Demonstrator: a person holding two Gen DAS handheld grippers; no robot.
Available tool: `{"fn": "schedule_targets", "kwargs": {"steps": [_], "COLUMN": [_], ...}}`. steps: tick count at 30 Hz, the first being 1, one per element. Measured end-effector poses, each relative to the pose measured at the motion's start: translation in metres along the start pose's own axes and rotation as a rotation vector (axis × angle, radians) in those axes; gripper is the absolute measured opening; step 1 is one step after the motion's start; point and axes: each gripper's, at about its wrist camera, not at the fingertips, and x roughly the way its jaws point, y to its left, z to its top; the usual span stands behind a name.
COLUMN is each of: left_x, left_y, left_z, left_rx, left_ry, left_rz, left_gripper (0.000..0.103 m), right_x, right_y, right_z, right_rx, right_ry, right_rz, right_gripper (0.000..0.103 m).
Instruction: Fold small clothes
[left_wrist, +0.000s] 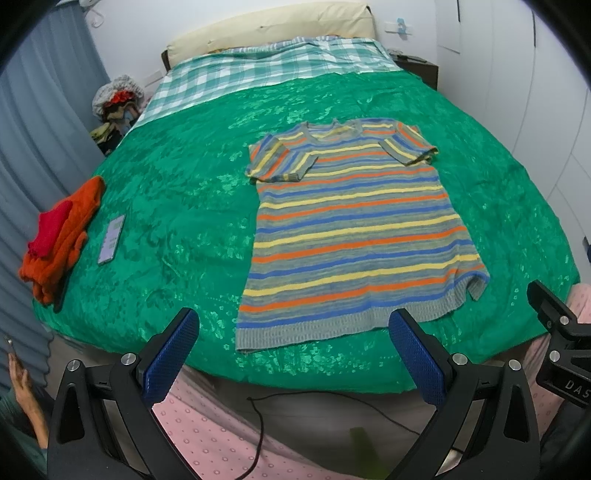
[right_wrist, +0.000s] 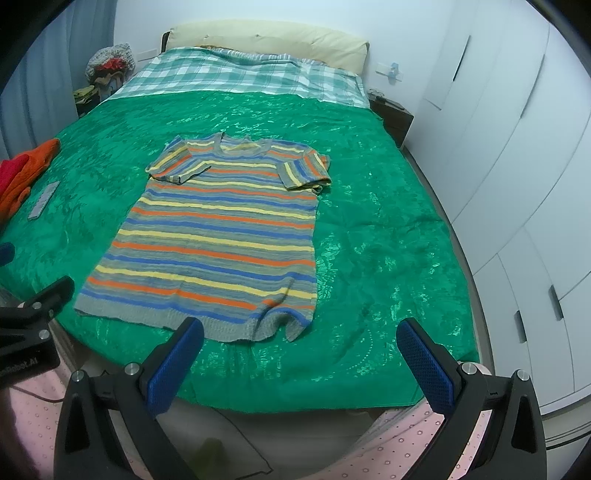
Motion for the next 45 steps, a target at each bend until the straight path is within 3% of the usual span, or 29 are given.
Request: {"fn": "schedule_targets", "kwargs": {"steps": [5,8,11,14,17,22,23,24,25,26,30,35,41,45], "left_x": [0.002,0.018,0.073,0.141,0.192,0.201,0.199,0.198,0.197,0.197,0.185,0.158,0.151,0.184], "left_y": [-0.002,0.019,0.059,0.09,0.107,0.104,0.099,0.094,0.087,0.081,0.089,0.114,0.096,0.087], "left_z": [0.003,0.003,-0.003,-0.017,-0.029,-0.039,-0.039,-0.038,-0.038,-0.037,-0.03,-0.037,-0.053,-0.067], "left_rx": [0.026,0.045,0.006,-0.077,-0.165,-0.194,-0.181,-0.163,-0.134,-0.112,-0.152,-0.228,-0.133,-0.123], "left_ry": [0.0,-0.001,0.093,0.21,0.293,0.277,0.28,0.285,0.293,0.303,0.3,0.275,0.324,0.402], "left_rz": [0.003,0.008,-0.1,-0.158,-0.174,-0.231,-0.252,-0.272,-0.293,-0.312,-0.328,-0.407,-0.314,-0.243], "left_gripper": [0.103,0.103,0.103,0.101,0.099,0.091,0.079,0.06,0.047,0.006,0.003,0.003,0.003,0.003], "right_x": [0.001,0.008,0.039,0.097,0.155,0.223,0.231,0.238,0.241,0.243,0.231,0.194,0.188,0.222], "right_y": [0.0,-0.016,-0.064,-0.117,-0.135,-0.094,-0.086,-0.077,-0.071,-0.067,-0.076,-0.098,-0.082,-0.073], "right_z": [0.0,0.003,0.003,-0.007,-0.023,-0.041,-0.045,-0.047,-0.048,-0.046,-0.037,-0.025,-0.037,-0.057], "right_rx": [-0.002,-0.021,0.063,0.254,0.437,0.473,0.487,0.498,0.496,0.487,0.452,0.379,0.323,0.352], "right_ry": [0.001,-0.029,-0.044,0.053,0.199,0.322,0.349,0.364,0.362,0.364,0.384,0.395,0.496,0.579], "right_rz": [0.01,0.053,0.088,0.225,0.475,0.686,0.708,0.736,0.76,0.79,0.736,0.672,0.596,0.539], "right_gripper": [0.103,0.103,0.103,0.103,0.1,0.07,0.066,0.055,0.026,0.006,0.007,0.007,0.006,0.006]}}
